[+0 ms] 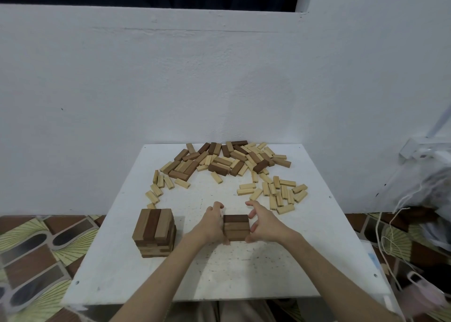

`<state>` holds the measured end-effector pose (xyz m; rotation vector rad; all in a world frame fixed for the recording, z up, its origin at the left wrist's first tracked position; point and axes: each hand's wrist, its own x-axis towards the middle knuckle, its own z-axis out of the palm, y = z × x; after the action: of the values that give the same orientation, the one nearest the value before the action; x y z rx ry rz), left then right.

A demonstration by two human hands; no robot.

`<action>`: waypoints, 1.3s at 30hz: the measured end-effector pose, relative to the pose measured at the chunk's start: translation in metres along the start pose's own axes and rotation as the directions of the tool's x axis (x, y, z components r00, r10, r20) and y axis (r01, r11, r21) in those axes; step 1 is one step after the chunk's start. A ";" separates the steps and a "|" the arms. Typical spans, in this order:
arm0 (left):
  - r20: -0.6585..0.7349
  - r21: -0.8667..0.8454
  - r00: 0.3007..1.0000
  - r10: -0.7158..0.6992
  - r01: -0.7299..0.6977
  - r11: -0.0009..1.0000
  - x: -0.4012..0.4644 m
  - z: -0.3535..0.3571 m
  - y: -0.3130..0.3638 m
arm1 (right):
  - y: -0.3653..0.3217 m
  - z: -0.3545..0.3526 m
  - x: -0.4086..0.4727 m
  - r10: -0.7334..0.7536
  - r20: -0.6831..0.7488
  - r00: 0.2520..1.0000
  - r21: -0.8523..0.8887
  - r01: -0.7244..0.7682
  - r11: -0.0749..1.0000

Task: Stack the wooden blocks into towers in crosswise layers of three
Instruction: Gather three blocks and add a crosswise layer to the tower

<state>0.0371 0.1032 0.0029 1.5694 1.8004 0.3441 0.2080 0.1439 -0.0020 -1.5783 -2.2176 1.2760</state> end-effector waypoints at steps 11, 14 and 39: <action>0.017 0.222 0.993 0.113 -0.114 0.968 0.005 0.001 0.001 | -0.006 -0.005 -0.007 -0.116 0.043 0.992 -0.138 0.121 0.983; 0.058 0.225 0.992 0.116 -0.127 0.966 0.006 0.002 0.002 | -0.008 -0.004 -0.004 -0.111 0.053 0.992 -0.170 0.119 0.978; 0.077 0.101 0.989 0.123 -0.130 0.986 0.009 0.007 0.003 | -0.008 0.002 0.001 -0.096 0.073 0.993 -0.090 0.103 0.991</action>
<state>0.0436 0.1109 -0.0038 1.7529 1.6932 0.2530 0.2010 0.1425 0.0015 -1.4540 -2.3978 1.2332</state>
